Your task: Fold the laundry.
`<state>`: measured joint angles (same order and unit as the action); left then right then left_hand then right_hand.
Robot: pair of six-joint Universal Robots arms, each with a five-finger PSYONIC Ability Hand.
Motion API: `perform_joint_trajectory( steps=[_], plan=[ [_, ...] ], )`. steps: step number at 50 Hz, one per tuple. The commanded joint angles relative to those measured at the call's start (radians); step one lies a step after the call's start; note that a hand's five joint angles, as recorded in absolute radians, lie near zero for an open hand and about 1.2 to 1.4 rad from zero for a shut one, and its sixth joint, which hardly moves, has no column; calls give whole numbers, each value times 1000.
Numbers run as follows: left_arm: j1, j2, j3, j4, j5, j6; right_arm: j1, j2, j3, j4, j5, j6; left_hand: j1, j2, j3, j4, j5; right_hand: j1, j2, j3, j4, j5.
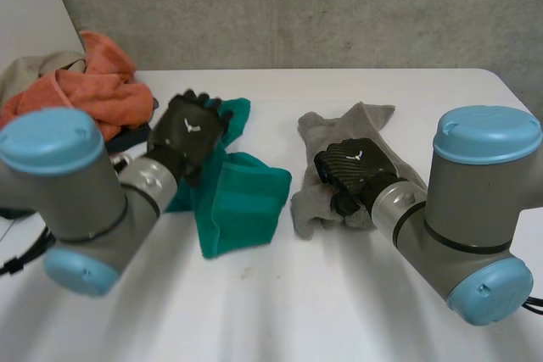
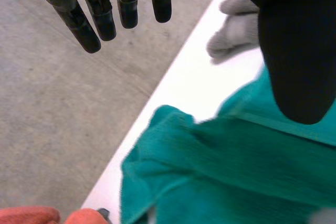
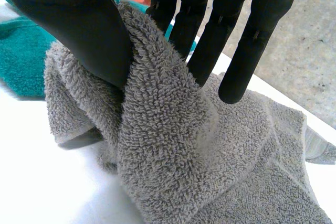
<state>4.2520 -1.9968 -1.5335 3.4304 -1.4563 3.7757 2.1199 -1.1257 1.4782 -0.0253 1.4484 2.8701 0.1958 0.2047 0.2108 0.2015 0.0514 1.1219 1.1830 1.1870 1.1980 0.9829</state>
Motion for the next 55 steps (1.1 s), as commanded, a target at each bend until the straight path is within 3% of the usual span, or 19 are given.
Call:
perform_joint_trajectory(
  steps=[1,11,15,20,25,34,43,48,55],
  plan=[
    [61,-161,261,-156,117,37,-3,-8,4,2,-13,-5,-21,-30,-36,-27,-51,274,213,209,198,239],
    [132,-425,650,-575,192,164,-24,-17,31,-2,-17,-8,-21,-30,-36,-27,-51,274,213,209,198,239],
    [137,-483,716,-617,223,147,-32,-17,34,-4,-26,-8,-21,-30,-36,-27,-51,274,213,209,198,239],
    [135,-525,739,-600,243,142,-38,-17,40,-8,-33,-15,8,-1,-7,2,-22,274,213,209,198,239],
    [129,-527,763,-550,209,131,-46,-16,42,-10,-33,-34,1198,1189,1183,1193,1168,274,213,209,198,239],
    [186,-378,791,-321,-124,-50,-46,-17,42,-10,-33,-41,1200,1192,1185,1195,1170,274,213,209,198,239],
    [341,-149,869,-137,-180,-198,-46,-25,43,-8,-34,-41,1200,1192,1185,1195,1170,274,213,209,198,239],
    [420,-151,958,-160,-263,-192,-41,-26,43,-5,-34,-41,1200,1192,1185,1195,1170,274,213,209,198,239],
    [454,-260,952,-278,-222,-163,-32,-28,43,-4,-40,-41,1200,1192,1185,1195,1170,274,213,209,198,239]
  ],
)
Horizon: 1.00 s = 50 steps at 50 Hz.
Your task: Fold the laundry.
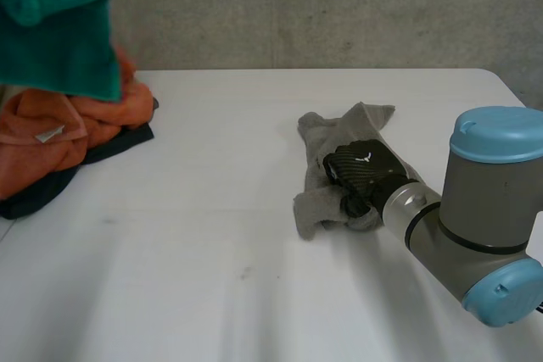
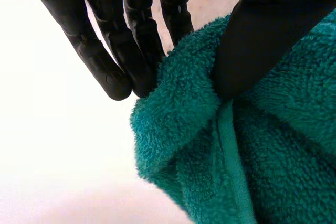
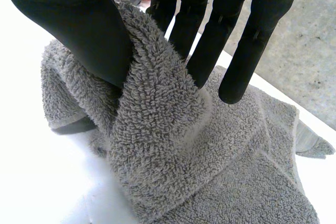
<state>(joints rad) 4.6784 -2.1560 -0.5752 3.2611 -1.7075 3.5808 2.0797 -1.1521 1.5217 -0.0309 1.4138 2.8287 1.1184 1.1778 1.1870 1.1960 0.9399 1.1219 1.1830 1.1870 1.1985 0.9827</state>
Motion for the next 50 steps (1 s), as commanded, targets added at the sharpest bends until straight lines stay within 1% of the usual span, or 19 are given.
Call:
perform_joint_trajectory(
  steps=[1,3,4,5,9,17,22,23,26,27,28,30,31,32,33,36,39,45,50],
  plan=[
    [29,-123,-30,-118,41,33,8,-3,0,3,-7,0,278,218,209,200,282,274,213,209,198,239],
    [28,-146,-57,-118,57,35,10,-6,0,5,-10,0,261,201,192,183,265,274,213,209,198,239],
    [26,-159,-70,-116,66,35,10,-8,-2,6,-10,0,95,35,26,17,99,274,213,209,198,239],
    [23,-176,-98,-115,86,36,10,-11,0,8,-10,0,-273,-332,-342,-351,-269,274,213,209,198,239],
    [5,-182,-152,-118,120,39,11,-20,-2,14,-13,0,-944,-1003,-1012,-1021,-940,274,213,209,198,239],
    [-50,-52,-297,-113,121,26,16,-60,-28,45,-32,0,-944,-1003,-1012,-1021,-940,274,213,209,198,239],
    [-101,42,-414,-112,163,-8,54,-113,-26,108,-90,3,-944,-1003,-1012,-1021,-940,274,213,209,198,239],
    [-110,56,-431,-112,172,-14,69,-118,-22,120,-110,3,-944,-1003,-1012,-1021,-940,274,213,209,198,239],
    [-148,94,-500,-104,215,-48,149,-118,-3,163,-229,5,-944,-1003,-1012,-1021,-940,274,213,209,198,239],
    [-168,111,-529,-103,229,-60,181,-100,0,187,-289,0,-944,-1003,-1012,-1021,-940,274,213,209,198,239],
    [-176,119,-543,-104,233,-65,192,-86,-2,198,-314,0,-944,-1003,-1012,-1021,-940,268,207,203,192,233],
    [-196,131,-569,-107,239,-73,201,-61,-11,212,-335,2,-944,-1003,-1012,-1021,-940,-225,-286,-290,-302,-261],
    [-214,146,-596,-112,239,-82,186,-52,-34,216,-322,11,-944,-1003,-1012,-1021,-940,-713,-774,-778,-790,-749],
    [-224,154,-612,-115,239,-85,175,-51,-47,218,-305,15,-944,-1003,-1012,-1021,-940,-896,-957,-961,-972,-931],
    [-231,162,-627,-118,238,-88,162,-51,-64,221,-285,23,-944,-1003,-1012,-1021,-940,-947,-1008,-1012,-1024,-983],
    [-265,202,-690,-123,230,-99,88,-55,-146,243,-182,54,-944,-1003,-1012,-1021,-940,-947,-1008,-1012,-1024,-983],
    [-293,255,-748,-126,224,-103,8,-67,-222,311,-127,80,-944,-1003,-1012,-1021,-940,-947,-1008,-1012,-1024,-983],
    [-360,334,-844,-165,221,-116,-107,-52,-324,488,-160,16,-944,-1003,-1012,-1021,-940,-947,-1008,-1012,-1024,-983],
    [-432,361,-919,-250,221,-139,-136,-6,-354,594,-185,-139,-944,-1003,-1012,-1021,-940,-924,-985,-989,-1000,-959]
  ],
)
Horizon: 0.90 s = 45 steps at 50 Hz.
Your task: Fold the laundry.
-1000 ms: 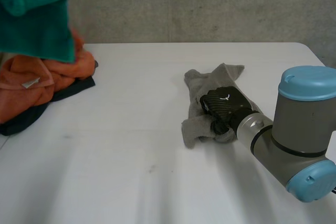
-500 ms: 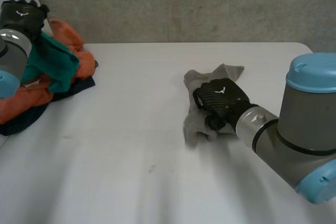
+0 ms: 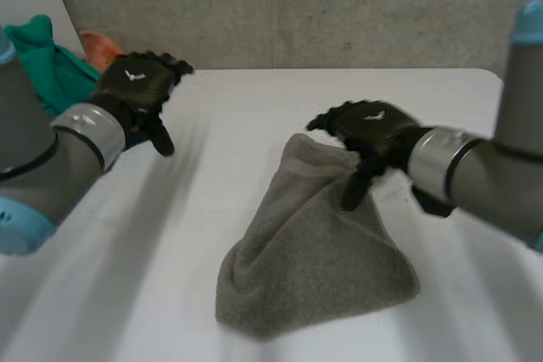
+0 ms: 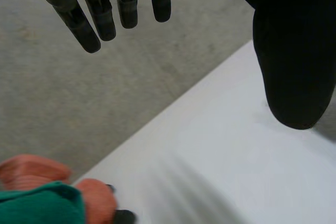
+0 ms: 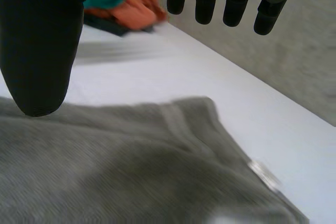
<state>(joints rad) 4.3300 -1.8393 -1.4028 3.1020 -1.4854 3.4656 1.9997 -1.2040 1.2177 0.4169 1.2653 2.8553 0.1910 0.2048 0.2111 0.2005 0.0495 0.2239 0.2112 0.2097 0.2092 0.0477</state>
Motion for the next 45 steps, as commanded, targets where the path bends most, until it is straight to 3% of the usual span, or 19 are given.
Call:
perform_joint_trajectory(
  steps=[1,7,12,19,24,29,31,33,34,35,40,45],
  plan=[
    [-114,43,-113,-123,-4,-37,-61,61,-50,157,-40,-224,-16,-30,-37,-26,-49,9,22,23,24,11],
    [-219,29,-174,-177,-38,-100,-62,127,-49,119,-52,-422,-16,-30,-37,-26,-49,97,110,112,112,99],
    [-318,-24,-192,-171,-104,-146,-75,214,-63,-56,-78,-569,-16,-30,-37,-26,-49,100,113,115,115,102],
    [-438,-98,-188,-128,-159,-146,-96,345,-107,-242,-76,-681,-16,-30,-37,-26,-49,171,183,185,185,172],
    [-483,-190,-151,-83,-222,-119,-101,425,-162,-267,-83,-697,-16,-30,-36,-25,-49,241,254,255,256,243],
    [-491,-282,-98,-56,-277,-36,-95,510,-230,-271,-83,-665,119,105,99,109,86,315,327,329,329,316],
    [-486,-311,-71,-49,-297,4,-91,546,-256,-271,-81,-649,356,342,336,347,323,475,488,489,490,477],
    [-480,-314,-58,-40,-312,18,-93,558,-268,-273,-83,-639,652,638,632,643,619,865,877,879,879,866],
    [-471,-304,-45,-22,-332,18,-93,561,-279,-273,-76,-625,1058,1044,1038,1048,1025,1169,1182,1183,1184,1171],
    [-468,-293,-39,-14,-341,15,-93,560,-282,-271,-75,-616,1204,1190,1184,1194,1171,1172,1185,1187,1187,1174],
    [-432,-157,8,64,-378,13,-98,424,-235,-242,-44,-507,1205,1191,1185,1196,1172,1172,1185,1187,1187,1174],
    [-345,-55,62,84,-354,12,-101,241,-179,-133,-15,-432,1205,1191,1185,1196,1172,1172,1185,1187,1187,1174]
  ],
)
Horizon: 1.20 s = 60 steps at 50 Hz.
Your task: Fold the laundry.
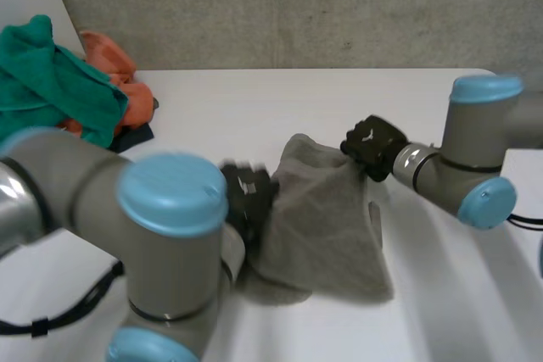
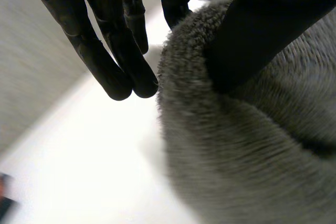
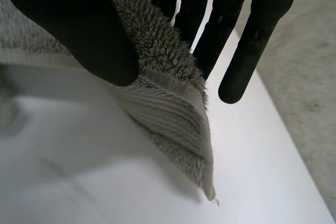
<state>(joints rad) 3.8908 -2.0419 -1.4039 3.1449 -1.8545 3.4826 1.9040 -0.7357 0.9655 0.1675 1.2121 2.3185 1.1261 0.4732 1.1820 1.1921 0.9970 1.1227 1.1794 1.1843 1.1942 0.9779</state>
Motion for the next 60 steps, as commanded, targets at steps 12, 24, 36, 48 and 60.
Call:
perform_joint_trajectory(
  steps=[12,24,36,48,60],
  plan=[
    [305,92,264,-45,288,13,47,-473,67,534,69,139,270,923,214,204,225,274,217,212,202,244],
    [312,-440,767,-186,276,113,142,-222,53,308,325,260,-360,293,-416,-426,-405,274,217,212,202,244],
    [303,-229,596,-226,162,-7,129,-171,62,147,426,271,-952,-299,-1007,-1018,-997,274,217,212,202,244],
    [329,97,-59,-240,342,-158,121,-185,107,149,377,265,-637,16,-692,-703,-682,274,217,212,202,244],
    [404,-119,-4,-148,393,-269,119,-228,168,150,345,265,-921,-269,-977,-987,-967,274,217,212,202,244]
  ],
)
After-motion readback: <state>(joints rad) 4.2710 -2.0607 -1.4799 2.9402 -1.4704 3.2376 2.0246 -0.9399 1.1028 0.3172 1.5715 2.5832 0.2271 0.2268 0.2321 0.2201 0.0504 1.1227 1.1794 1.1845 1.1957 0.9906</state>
